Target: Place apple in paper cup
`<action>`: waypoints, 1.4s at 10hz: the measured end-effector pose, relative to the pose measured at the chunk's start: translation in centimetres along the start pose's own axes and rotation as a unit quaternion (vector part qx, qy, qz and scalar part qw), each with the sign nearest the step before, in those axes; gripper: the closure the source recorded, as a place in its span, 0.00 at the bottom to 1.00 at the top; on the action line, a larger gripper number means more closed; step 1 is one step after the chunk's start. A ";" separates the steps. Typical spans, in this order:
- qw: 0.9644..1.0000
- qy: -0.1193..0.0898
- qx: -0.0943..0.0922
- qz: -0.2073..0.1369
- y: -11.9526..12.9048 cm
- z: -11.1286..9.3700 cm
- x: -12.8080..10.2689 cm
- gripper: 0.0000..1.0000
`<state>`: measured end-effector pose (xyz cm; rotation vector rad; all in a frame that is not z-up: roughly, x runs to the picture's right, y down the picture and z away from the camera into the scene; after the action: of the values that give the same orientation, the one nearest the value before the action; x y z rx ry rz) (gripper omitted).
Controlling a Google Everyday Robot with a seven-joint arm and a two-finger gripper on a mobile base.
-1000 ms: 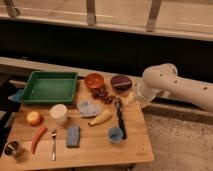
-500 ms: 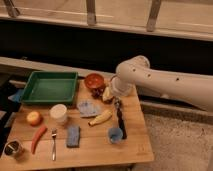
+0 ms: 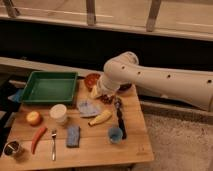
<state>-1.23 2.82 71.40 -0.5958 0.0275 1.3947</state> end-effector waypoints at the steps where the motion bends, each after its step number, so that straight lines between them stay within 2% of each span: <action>1: 1.000 0.000 0.000 -0.002 0.1 0.0 0.0 0.40; 2: 1.000 -0.002 0.001 -0.013 0.4 0.0 -0.1 0.40; 4: 0.999 -0.003 0.001 -0.046 2.8 0.7 -0.9 0.40; 8: 0.994 0.003 -0.011 -0.113 11.3 4.4 -4.6 0.40; 10: 0.991 0.007 -0.022 -0.134 15.0 6.2 -6.3 0.40; 12: 0.987 0.002 -0.037 -0.156 20.2 7.9 -7.7 0.40; 13: 0.987 0.000 -0.038 -0.159 20.9 8.1 -7.9 0.40; 14: 0.987 -0.001 -0.036 -0.157 20.5 8.1 -8.1 0.40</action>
<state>-24.42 -0.11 73.52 -0.6300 -0.1139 1.0938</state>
